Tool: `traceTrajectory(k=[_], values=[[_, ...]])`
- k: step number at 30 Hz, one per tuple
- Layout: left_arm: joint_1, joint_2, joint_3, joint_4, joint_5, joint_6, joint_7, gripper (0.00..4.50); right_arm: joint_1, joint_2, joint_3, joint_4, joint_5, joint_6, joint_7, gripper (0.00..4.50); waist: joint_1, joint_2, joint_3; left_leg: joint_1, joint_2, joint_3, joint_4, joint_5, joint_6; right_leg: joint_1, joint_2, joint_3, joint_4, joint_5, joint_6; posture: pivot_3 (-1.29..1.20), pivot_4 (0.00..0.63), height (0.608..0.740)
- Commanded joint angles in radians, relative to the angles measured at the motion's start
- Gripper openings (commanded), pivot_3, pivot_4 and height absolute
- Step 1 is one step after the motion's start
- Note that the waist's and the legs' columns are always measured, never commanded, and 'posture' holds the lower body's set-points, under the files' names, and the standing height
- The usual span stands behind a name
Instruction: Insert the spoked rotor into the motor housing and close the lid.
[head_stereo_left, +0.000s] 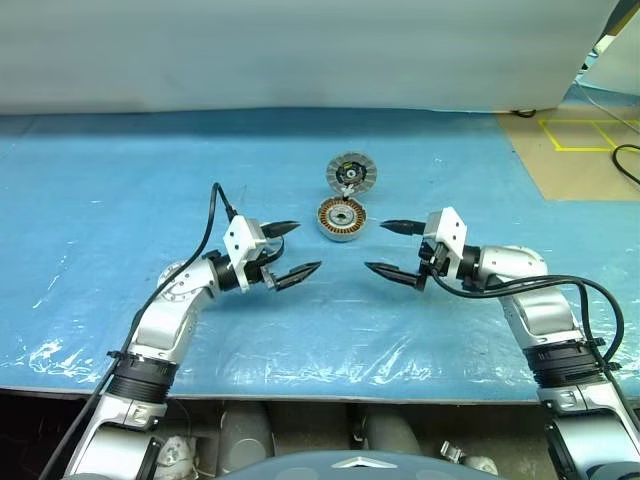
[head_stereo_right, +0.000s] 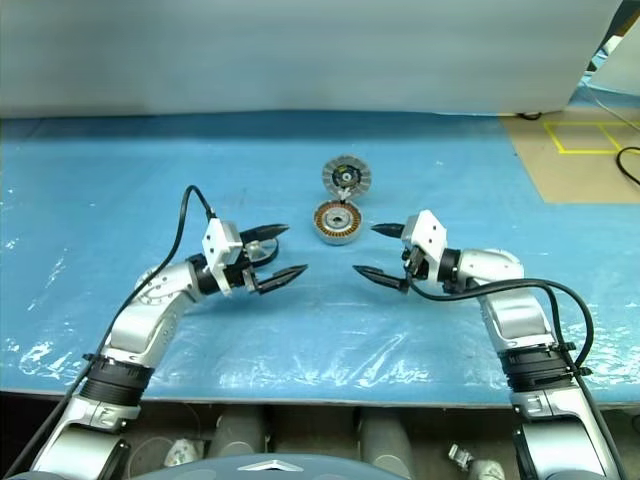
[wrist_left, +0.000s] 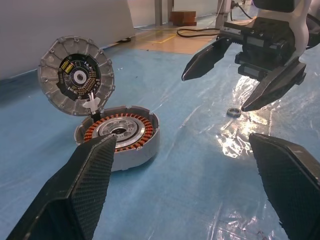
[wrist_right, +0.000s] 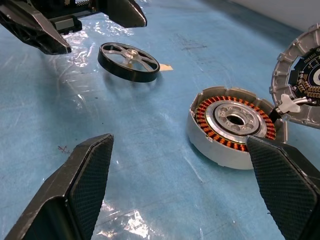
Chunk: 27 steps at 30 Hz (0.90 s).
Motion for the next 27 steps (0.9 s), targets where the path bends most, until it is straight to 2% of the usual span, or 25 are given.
traceTrajectory(k=[1, 19, 27], values=[[0.000, 0.001, 0.014, -0.039, -0.013, -0.010, 0.001, 4.48, -0.016, 0.001, -0.009, -0.015, 0.015, -0.002, 0.004, 4.50, 0.000, 0.000, 0.000, 0.000, 0.000, 0.000, 0.000, 0.000, 0.000, 0.000, 0.000, 0.000, 0.000, 0.000, 0.000, 0.00, 0.150, 0.740], [-0.003, 0.002, 0.013, -0.037, -0.011, -0.009, -0.001, 4.48, -0.025, 0.005, -0.010, -0.016, 0.017, 0.001, -0.001, 4.50, 0.000, 0.000, 0.000, 0.000, 0.000, 0.000, 0.000, 0.000, 0.000, 0.000, 0.000, 0.000, 0.000, 0.000, 0.000, 0.00, 0.150, 0.740], [0.005, 0.006, 0.012, -0.038, -0.008, -0.011, -0.002, 4.48, -0.109, 0.023, 0.069, 0.033, -0.079, 0.017, -0.036, 4.50, -0.001, 0.000, 0.000, 0.000, 0.000, 0.000, 0.000, 0.000, 0.000, 0.000, 0.000, 0.000, 0.001, 0.000, 0.000, 0.00, 0.150, 0.740]])
